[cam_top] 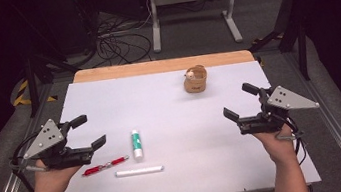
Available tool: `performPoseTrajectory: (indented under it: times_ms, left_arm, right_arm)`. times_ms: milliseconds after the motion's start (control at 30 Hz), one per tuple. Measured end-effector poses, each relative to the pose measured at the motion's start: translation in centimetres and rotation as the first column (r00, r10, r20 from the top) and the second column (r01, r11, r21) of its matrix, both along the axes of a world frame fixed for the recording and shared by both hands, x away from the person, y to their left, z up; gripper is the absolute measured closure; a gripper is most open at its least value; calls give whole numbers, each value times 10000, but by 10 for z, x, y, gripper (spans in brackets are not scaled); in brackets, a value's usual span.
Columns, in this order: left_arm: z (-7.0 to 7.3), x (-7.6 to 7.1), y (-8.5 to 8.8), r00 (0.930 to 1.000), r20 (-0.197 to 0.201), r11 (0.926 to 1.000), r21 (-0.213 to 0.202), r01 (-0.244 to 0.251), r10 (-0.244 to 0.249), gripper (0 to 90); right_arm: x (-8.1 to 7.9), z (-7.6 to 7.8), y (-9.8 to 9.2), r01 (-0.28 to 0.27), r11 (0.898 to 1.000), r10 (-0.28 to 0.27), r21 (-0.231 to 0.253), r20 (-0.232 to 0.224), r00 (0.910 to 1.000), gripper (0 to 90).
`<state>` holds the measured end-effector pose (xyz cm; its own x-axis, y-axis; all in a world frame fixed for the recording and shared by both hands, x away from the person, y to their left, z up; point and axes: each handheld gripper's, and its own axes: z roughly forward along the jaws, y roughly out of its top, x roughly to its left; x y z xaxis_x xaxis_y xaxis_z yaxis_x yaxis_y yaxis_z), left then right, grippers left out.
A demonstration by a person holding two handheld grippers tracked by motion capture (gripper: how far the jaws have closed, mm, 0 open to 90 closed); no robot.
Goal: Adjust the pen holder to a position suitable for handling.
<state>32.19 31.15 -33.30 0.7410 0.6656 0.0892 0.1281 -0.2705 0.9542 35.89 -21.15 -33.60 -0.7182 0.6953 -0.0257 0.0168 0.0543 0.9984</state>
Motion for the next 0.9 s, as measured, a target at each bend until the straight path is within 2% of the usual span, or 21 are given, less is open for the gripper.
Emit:
performPoseTrajectory:
  times_ms: [167, 267, 300, 467, 667, 700, 900]
  left_arm:
    - [0, 1, 2, 9999, -48, 9997, 202, -106, 107, 151]
    - [-2, 3, 1, 9992, -373, 9986, 516, -87, 107, 154]
    - [-4, 4, -1, 9984, -548, 9969, 781, -79, 122, 155]
    - [-7, 7, -4, 9971, -763, 9939, 1103, 10, 74, 165]
    - [-12, 10, -6, 9946, -1035, 9873, 1584, 145, 20, 184]
    - [-14, 11, -7, 9934, -1147, 9834, 1802, 223, -15, 192]
    - [-19, 14, -10, 9902, -1390, 9767, 2107, 405, -110, 215]
  right_arm:
    - [-1, 0, -1, 9, 10000, -9, -6, 10, 10000, 14]
    - [-1, 0, -1, 27, 10000, -27, 16, 19, 10000, 14]
    - [-1, 0, -1, 19, 10000, -19, 1, 14, 10000, 14]
    - [0, 0, 0, -11, 10000, 11, -60, 9, 10000, 14]
    - [0, 0, 0, -14, 10000, 14, -61, -4, 10000, 14]
    - [0, 0, -1, 3, 10000, -3, -52, -19, 10000, 14]
    - [0, 0, 0, -21, 10000, 21, -62, -19, 10000, 14]
